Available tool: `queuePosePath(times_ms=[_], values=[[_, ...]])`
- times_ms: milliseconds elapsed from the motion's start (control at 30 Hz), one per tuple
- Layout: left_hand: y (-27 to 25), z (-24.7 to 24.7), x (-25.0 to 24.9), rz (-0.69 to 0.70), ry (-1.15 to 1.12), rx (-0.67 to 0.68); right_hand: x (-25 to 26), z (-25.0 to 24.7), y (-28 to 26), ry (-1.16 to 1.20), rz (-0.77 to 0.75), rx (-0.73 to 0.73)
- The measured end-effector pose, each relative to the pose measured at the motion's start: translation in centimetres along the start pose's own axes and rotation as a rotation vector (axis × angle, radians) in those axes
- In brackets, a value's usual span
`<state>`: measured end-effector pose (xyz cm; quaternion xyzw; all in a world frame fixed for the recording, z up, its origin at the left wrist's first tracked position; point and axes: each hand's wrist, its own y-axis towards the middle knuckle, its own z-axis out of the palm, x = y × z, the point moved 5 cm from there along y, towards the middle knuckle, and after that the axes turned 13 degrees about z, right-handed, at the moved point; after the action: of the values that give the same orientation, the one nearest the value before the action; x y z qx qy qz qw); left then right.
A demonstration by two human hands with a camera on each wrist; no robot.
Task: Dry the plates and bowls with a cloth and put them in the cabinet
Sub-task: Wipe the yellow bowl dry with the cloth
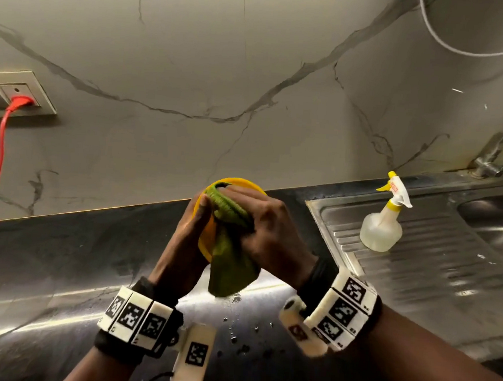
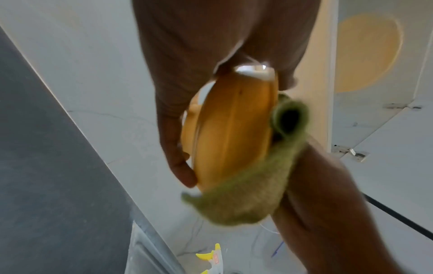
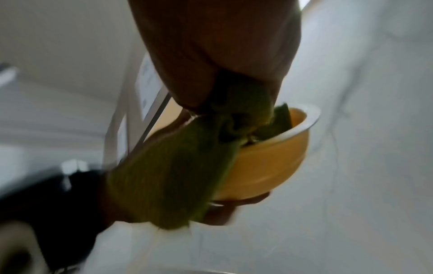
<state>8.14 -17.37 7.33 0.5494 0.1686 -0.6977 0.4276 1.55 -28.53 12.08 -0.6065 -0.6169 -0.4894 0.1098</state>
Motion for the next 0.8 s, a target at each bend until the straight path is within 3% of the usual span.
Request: queuePosePath(times_ms=[100, 200, 267, 367, 500, 567, 600, 700, 800], values=[[-0.2, -0.3, -0.1, -0.048, 0.045, 0.016, -0.3, 0.4, 0.4, -0.508, -0.268, 0.019], [-0.1, -0.3, -1.0, 0.005, 0.176, 0.033, -1.8, 1.1, 0.4, -0.697, -0.373, 0.097], [0.2, -0.6, -1.5, 0.036, 0.220, 0.005, -2.4, 1.2, 0.4, -0.711, -0.351, 0.158], [0.8, -1.2, -2.1, 0.108, 0.293, -0.007, -3.1, 1.3, -0.3, -0.568, -0.195, 0.242], [0.7, -1.7, -1.7, 0.108, 0.319, -0.074, -3.7, 2.1, -3.2, 0.034, 0.169, 0.438], [0.9, -2.0, -1.2, 0.037, 0.232, -0.124, -2.6, 2.0, -4.7, 0.234, 0.192, 0.400], [1.1, -2.2, -0.9, -0.009, 0.186, -0.134, -2.0, 2.1, -5.2, 0.212, 0.120, 0.345], [1.2, -2.2, -0.3, -0.128, 0.142, -0.129, -1.4, 2.8, -6.4, -0.155, -0.175, 0.139], [1.3, -2.2, 0.1, -0.190, 0.155, -0.139, -2.8, 3.2, -6.2, -0.361, -0.262, 0.014]])
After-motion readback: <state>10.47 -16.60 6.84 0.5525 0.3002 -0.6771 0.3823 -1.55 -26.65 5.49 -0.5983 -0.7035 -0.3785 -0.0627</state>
